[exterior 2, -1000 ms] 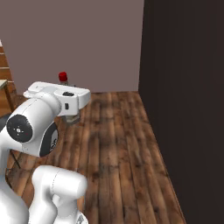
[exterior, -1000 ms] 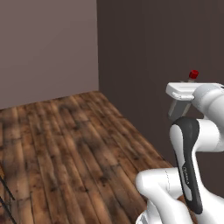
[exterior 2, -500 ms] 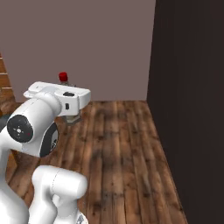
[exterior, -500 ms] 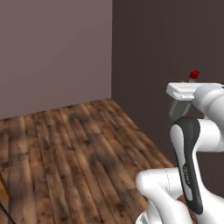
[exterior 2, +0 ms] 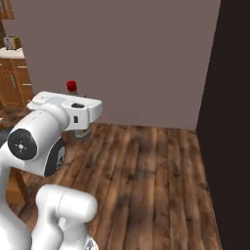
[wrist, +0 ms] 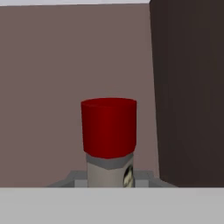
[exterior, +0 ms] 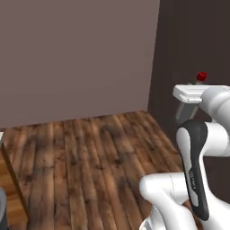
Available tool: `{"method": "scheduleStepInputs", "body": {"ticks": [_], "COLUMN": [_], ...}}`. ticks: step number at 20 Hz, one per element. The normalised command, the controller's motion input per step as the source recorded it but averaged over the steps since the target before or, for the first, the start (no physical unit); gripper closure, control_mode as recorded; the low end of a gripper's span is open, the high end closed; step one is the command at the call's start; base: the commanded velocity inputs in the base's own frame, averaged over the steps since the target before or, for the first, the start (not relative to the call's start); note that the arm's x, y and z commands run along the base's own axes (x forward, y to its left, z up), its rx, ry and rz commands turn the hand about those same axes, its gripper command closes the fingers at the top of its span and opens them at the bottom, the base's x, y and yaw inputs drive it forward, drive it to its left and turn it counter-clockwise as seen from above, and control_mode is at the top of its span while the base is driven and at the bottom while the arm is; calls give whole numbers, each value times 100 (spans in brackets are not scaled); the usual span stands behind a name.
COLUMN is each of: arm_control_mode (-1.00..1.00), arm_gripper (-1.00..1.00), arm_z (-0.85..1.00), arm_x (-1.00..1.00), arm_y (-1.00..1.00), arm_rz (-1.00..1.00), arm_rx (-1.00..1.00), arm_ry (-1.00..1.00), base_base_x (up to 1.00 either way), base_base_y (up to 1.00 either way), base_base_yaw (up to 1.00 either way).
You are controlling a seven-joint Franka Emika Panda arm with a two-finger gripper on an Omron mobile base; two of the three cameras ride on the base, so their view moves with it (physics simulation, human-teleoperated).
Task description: Open the cabinet directly in front. Then move the liquor and the cup to the dining counter with the jar on it.
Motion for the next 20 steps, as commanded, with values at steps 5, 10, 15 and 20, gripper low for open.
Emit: {"method": "scheduleStepInputs", "body": {"ticks": [5, 10, 15, 20], "arm_control_mode": [100, 100, 100, 100], "arm_gripper": [100, 100, 100, 100], "arm_z": [0, 0, 0, 0], "arm_x": [0, 0, 0, 0], "arm_y": [0, 0, 0, 0], "arm_rz": [0, 0, 0, 0], "arm_rx": [0, 0, 0, 0], "arm_ry": [0, 0, 0, 0], "base_base_x": [54, 34, 36, 56], "base_base_y": [-2, 0, 0, -20], "base_base_yaw": [76, 78, 55, 45]}}
